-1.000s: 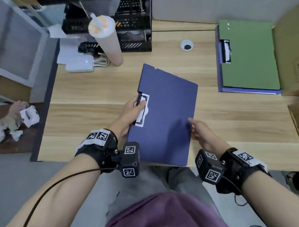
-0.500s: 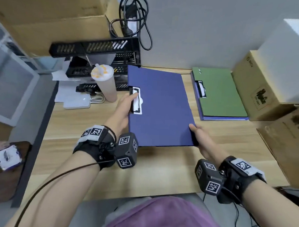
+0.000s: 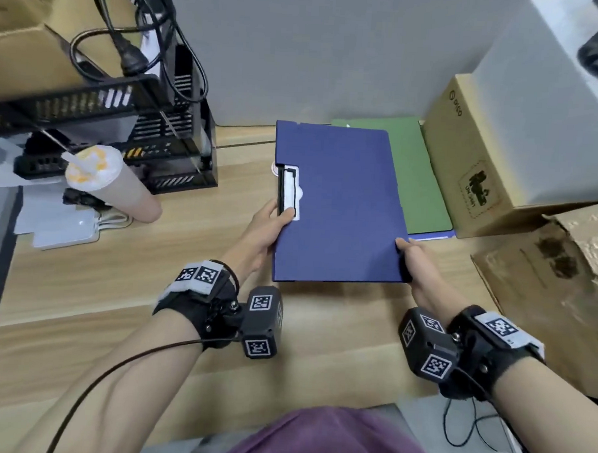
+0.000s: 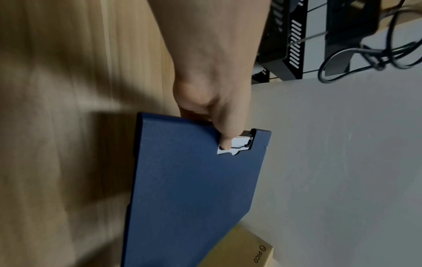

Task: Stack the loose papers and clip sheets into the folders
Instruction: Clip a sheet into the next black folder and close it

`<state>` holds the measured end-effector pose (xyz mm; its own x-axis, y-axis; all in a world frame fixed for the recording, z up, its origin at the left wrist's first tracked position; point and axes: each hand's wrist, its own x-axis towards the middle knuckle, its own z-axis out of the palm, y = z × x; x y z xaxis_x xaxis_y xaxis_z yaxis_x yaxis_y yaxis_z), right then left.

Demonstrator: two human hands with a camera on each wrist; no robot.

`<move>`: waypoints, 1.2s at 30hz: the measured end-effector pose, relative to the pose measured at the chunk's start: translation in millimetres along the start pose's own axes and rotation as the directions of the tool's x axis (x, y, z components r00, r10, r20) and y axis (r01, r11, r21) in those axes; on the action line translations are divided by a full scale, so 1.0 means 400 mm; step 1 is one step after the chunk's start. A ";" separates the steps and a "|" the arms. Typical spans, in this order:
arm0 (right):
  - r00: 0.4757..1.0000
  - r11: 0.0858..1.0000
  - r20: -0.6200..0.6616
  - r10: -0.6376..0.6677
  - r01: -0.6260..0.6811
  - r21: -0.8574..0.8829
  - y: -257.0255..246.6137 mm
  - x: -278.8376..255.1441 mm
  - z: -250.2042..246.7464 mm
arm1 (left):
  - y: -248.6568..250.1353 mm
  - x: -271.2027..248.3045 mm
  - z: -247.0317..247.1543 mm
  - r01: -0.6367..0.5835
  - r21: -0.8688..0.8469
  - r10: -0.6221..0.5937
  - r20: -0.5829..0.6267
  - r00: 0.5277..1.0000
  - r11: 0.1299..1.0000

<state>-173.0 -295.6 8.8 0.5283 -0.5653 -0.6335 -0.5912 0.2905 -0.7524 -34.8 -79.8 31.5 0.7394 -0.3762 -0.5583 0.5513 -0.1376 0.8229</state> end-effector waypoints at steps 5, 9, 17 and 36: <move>0.996 0.998 0.057 0.061 -0.060 -0.032 -0.037 0.097 -0.035 | -0.027 0.074 0.069 0.057 -0.036 -0.061 -0.106 0.993 0.998; 0.998 0.998 0.042 0.044 -0.041 -0.056 -0.047 0.154 -0.055 | -0.062 0.115 0.109 0.050 -0.056 -0.059 -0.166 0.984 0.997; 0.994 0.994 -0.048 0.101 -0.103 -0.028 -0.074 0.271 -0.147 | -0.048 0.248 0.237 0.003 0.135 0.021 -0.181 0.983 0.991; 0.982 0.970 -0.055 0.179 -0.167 0.175 0.027 0.352 -0.188 | -0.082 0.397 0.327 0.096 0.362 0.084 -0.451 0.889 0.927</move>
<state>-150.7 -429.9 -74.9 0.3791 -0.5458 -0.7472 -0.5554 0.5117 -0.6555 14.0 -255.0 -70.4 0.8777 0.0672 -0.4745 0.4423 -0.4950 0.7479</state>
